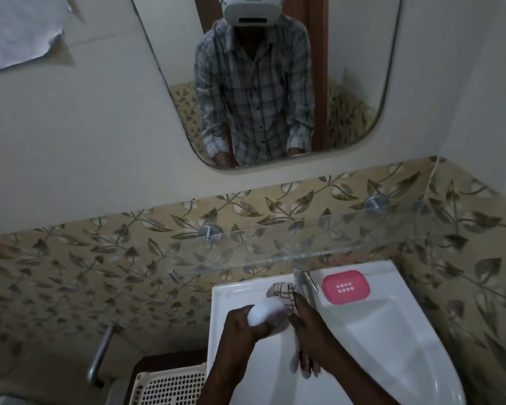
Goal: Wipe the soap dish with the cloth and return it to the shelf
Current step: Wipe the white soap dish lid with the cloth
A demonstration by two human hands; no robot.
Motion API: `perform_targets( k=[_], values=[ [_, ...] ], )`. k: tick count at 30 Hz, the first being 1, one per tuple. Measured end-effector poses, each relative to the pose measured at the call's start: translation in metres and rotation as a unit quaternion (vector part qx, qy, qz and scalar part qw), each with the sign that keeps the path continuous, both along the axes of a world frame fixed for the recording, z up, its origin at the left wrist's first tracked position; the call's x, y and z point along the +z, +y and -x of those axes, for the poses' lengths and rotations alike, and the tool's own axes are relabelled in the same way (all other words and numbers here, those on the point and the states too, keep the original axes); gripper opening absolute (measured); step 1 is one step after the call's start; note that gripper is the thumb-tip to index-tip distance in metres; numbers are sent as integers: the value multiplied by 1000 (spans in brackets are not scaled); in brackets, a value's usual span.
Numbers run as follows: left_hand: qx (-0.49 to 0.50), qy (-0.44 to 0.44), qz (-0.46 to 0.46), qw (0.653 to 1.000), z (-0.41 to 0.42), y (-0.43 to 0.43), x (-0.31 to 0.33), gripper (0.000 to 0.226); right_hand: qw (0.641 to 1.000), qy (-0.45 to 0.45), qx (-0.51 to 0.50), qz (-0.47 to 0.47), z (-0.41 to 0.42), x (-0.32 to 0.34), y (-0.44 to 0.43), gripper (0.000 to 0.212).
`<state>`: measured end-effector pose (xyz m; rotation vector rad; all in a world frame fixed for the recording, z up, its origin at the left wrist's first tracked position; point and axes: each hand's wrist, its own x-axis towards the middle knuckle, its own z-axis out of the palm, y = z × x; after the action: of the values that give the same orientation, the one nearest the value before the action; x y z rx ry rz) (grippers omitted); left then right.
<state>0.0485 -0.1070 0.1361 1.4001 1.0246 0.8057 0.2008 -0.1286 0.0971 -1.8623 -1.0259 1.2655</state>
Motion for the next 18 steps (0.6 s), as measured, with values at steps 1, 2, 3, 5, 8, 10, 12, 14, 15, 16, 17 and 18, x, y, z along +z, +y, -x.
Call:
perform_targets(
  k=[1,2,3,5,8,10,12,14,15,16,17,18],
  values=[
    [12,-13,2,1000,0,-1,-4,39,995,38,-45,-76,-12,0,3,36],
    [25,-25,5,999,-1,-3,-9,42,986,107,-33,-125,-22,3,-4,34],
    [36,-39,13,999,-3,-5,-13,43,973,177,-35,-143,-24,7,-3,30],
    [54,-62,40,996,-7,-7,-16,43,963,221,-64,-139,-21,6,5,23],
    [-5,-95,89,991,-6,-1,-10,49,965,208,-64,-147,-26,20,8,27],
    [-46,-85,112,989,-2,8,1,51,971,176,-13,-164,-33,26,4,32],
    [-40,-51,140,988,-1,19,10,53,976,118,33,-179,-33,33,2,36],
    [-36,-44,163,985,-6,22,15,53,976,89,37,-194,-29,36,1,37],
    [-34,-55,167,984,-11,21,16,51,974,106,17,-202,-26,37,0,37],
    [-28,-74,167,983,-16,17,15,48,971,123,-16,-207,-22,36,-2,37],
    [-13,-100,169,980,-22,13,11,45,968,133,-46,-208,-19,35,-4,38],
    [5,-131,172,976,-27,8,6,42,971,129,-56,-195,-12,31,-8,40]
  ],
)
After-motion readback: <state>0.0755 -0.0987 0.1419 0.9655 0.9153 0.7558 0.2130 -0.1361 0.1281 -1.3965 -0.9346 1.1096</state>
